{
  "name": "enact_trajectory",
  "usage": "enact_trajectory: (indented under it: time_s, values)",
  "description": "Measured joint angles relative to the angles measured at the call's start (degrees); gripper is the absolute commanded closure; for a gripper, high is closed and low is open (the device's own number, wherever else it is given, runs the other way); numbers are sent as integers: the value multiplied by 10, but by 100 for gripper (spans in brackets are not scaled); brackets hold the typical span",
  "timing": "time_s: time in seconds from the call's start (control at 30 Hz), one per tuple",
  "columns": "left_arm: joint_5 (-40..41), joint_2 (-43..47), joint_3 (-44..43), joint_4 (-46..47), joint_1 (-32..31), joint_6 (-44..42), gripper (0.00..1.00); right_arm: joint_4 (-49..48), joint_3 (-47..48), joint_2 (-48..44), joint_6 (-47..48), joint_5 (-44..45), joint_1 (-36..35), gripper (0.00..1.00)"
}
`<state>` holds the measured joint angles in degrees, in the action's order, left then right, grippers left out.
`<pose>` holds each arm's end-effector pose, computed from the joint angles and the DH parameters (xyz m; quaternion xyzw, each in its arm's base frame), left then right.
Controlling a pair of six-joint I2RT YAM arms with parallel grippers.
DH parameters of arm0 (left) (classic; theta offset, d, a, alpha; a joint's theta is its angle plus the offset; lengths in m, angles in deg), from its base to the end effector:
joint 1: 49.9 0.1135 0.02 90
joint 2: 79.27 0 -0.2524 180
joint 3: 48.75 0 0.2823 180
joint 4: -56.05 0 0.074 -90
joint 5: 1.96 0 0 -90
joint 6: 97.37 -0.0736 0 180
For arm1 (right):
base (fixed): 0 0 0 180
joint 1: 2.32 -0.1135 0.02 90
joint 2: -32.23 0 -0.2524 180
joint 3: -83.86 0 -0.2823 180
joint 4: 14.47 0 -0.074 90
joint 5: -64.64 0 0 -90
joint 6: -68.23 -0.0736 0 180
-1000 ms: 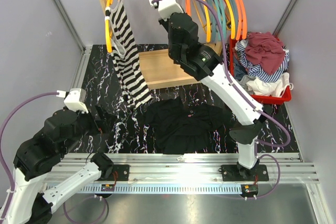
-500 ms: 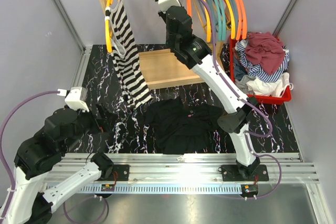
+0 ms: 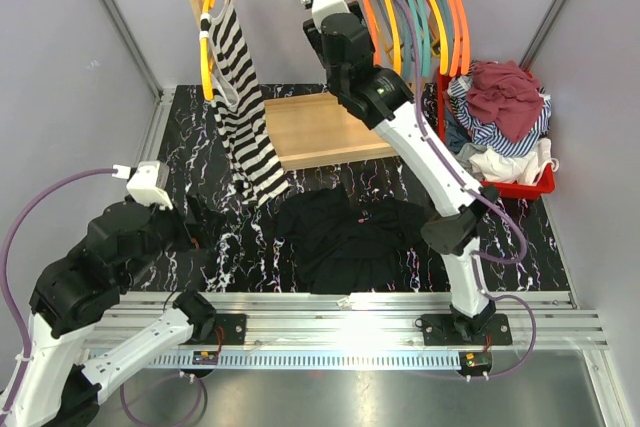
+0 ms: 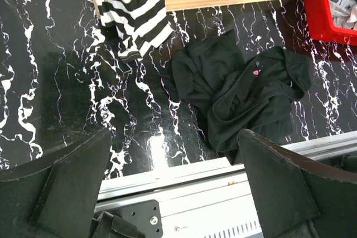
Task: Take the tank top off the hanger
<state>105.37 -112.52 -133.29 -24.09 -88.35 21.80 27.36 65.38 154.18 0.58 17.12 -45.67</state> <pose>0.1012 -0.0524 0.4026 -0.0075 0.8545 -0.1720 0.4900 0.3972 0.3066 0.5024 -0.1536 0.7007 -0.1391 0.6827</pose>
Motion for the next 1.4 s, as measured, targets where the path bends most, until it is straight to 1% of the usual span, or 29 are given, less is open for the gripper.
enact_trajectory:
  time_s: [0.07, 0.1, 0.13, 0.3, 0.4, 0.47, 0.53, 0.6, 0.67, 0.73, 0.77, 0.8, 0.87, 0.93, 0.97, 1.0, 1.1, 1.27, 1.33, 1.4]
  values:
    - [0, 0, 0, 4, 0, -2, 1, 23, -32, -28, -21, -13, -2, 21]
    - [0, 0, 0, 6, 0, -3, 1, 38, -50, -46, -33, -21, -3, 5]
    - [0, 0, 0, 8, 0, -4, 1, 55, -64, -65, -48, -33, -6, 0]
    - [-2, -6, 0, 18, 0, -9, 1, 159, -98, -175, -133, -93, -38, 0]
    - [-4, -8, 0, 20, 0, -9, 1, 219, -182, -286, -214, -130, -84, 0]
    - [-4, -7, 0, 21, 0, -9, 1, 240, -297, -369, -283, -157, -107, 0]
    - [-4, -7, 1, 22, 0, -9, 1, 240, -450, -444, -363, -174, -113, 0]
    - [-5, -6, 3, 27, 0, -9, 1, 249, -582, -479, -447, -184, -121, 0]
    - [-6, -5, 5, 30, 0, -9, 1, 259, -702, -474, -543, -198, -142, 0]
    - [-8, -5, 8, 33, 0, -9, 1, 232, -807, -446, -631, -217, -169, 0]
    - [-9, -5, 11, 35, 0, -9, 1, 216, -854, -437, -678, -231, -183, 0]
    - [-12, -5, 14, 36, 0, -9, 1, 208, -878, -432, -707, -240, -189, 0]
    - [-18, -6, 16, 35, 0, -9, 1, 191, -892, -420, -771, -250, -194, 0]
    - [-22, -6, 16, 36, 0, -9, 1, 180, -861, -396, -817, -247, -194, 0]
    - [-22, -6, 16, 35, 0, -10, 1, 178, -825, -369, -848, -241, -194, 0]
    - [-22, -6, 15, 34, 0, -10, 1, 174, -816, -360, -856, -240, -194, 0]
    - [-20, -5, 5, 26, 0, -11, 1, 151, -780, -296, -902, -242, -194, 0]
    - [-10, 26, -5, 3, 0, -8, 1, 131, -805, -203, -950, -272, -193, 0]
    - [-6, 42, -5, -4, 0, -4, 1, 136, -814, -184, -962, -273, -193, 0]
    - [-5, 54, -4, -9, 0, -2, 1, 138, -811, -185, -969, -271, -193, 0]
